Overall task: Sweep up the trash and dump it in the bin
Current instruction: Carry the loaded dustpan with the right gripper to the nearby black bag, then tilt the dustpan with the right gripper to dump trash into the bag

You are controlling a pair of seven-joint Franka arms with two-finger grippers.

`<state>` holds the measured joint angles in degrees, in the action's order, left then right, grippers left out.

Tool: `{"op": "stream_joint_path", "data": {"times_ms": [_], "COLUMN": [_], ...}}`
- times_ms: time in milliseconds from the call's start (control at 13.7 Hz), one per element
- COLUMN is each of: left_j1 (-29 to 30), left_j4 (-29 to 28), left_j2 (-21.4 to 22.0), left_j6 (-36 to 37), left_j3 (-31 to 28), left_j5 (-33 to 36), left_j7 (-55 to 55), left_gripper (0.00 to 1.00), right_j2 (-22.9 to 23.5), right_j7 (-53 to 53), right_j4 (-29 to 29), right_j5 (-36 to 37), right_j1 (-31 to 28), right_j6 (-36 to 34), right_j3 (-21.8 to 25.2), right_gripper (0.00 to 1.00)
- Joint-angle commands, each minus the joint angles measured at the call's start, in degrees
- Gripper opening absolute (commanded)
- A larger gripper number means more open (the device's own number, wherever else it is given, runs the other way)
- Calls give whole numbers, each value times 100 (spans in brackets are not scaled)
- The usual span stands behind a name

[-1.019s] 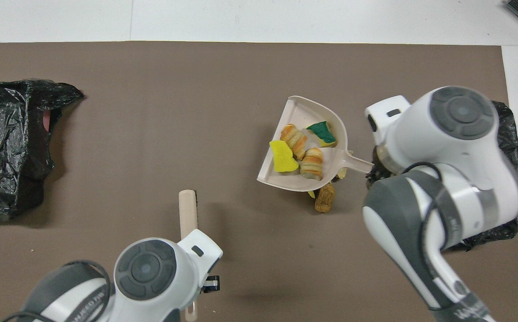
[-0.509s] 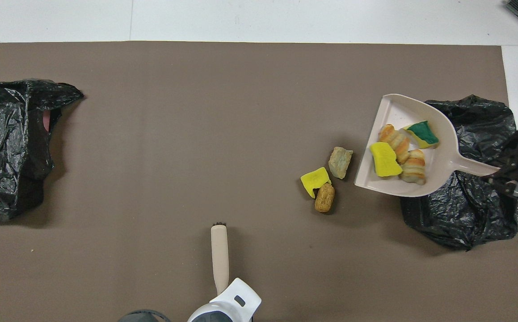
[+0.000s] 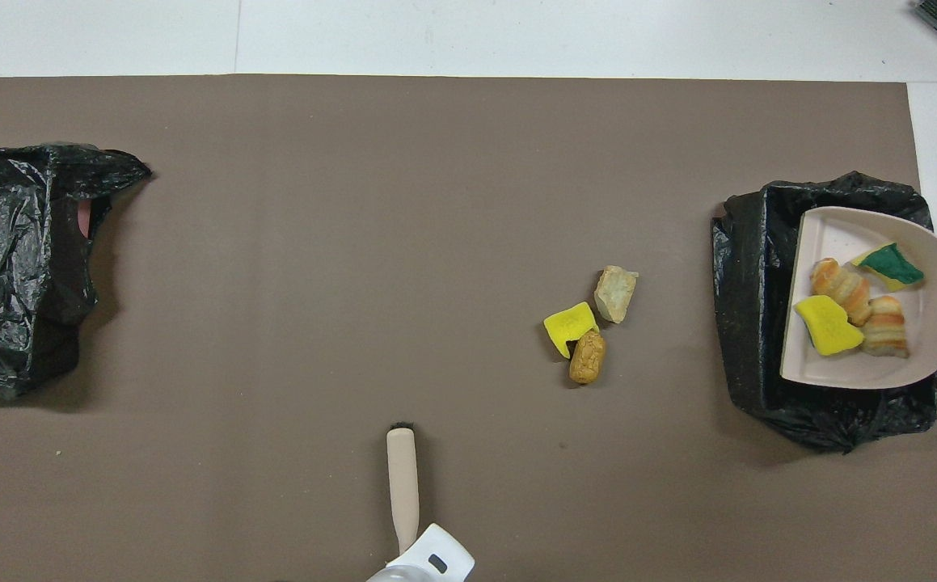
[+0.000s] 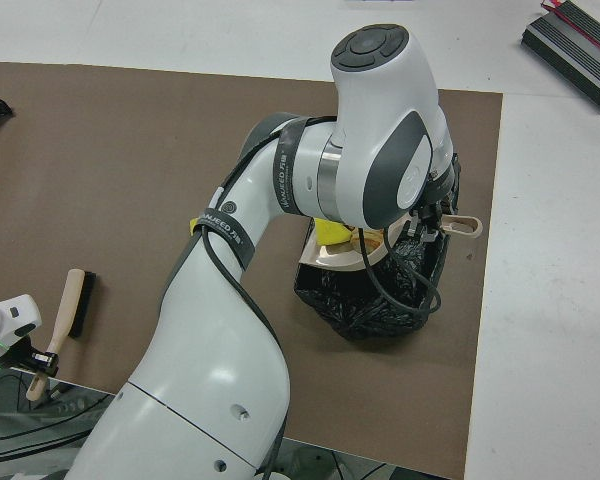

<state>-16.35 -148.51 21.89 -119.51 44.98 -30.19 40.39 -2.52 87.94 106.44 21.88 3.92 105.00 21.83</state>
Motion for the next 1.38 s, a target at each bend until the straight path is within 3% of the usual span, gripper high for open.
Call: {"op": "stream_joint_path", "data": {"times_ms": [0, 73, 146, 218, 291, 364, 582, 1019, 1164, 1310], "left_j1": [-53, -27, 0, 18, 35, 70, 387, 325, 325, 308], "left_j4": [-100, -82, -39, 14, 23, 76, 672, 1805, 2489, 3551], "left_j2": [114, 79, 26, -18, -44, -158, -378, -711, -1080, -1571], "left_j6": [-63, 33, 120, 121, 95, 43, 95, 244, 568, 1164], "left_j3": [-33, -42, -68, -77, -94, -103, -488, -2473, -3010, -3590], "left_j5": [-460, -479, -479, -479, -479, -453, -269, 1943, 2629, 2921], "left_j7": [-241, -417, -645, -856, -901, -902, -1576, -2341, -2719, -3280], "left_gripper": [0, 4, 25, 65, 95, 100, 100, 100, 100, 100], "right_j2": [-82, -126, -178, -257, -336, -398, -539, -566, -566, -627], "right_j7": [214, 389, 443, 417, 347, 277, 57, -304, -295, -269], "right_j4": [148, 192, 314, 446, 552, 675, 843, 755, 554, 422], "right_j5": [692, 982, 1176, 1526, 1886, 2151, 2645, 3286, 3472, 3498], "right_j1": [99, 135, 170, 222, 231, 232, 240, 240, 240, 232], "right_j6": [91, 108, 169, 213, 257, 345, 373, -129, -399, -804], "right_j3": [-55, -73, -117, -248, -432, -486, -775, -1347, -1566, -1821], "right_gripper": [0, 0, 0, 0, 0, 0, 0, 0, 0, 0]}}
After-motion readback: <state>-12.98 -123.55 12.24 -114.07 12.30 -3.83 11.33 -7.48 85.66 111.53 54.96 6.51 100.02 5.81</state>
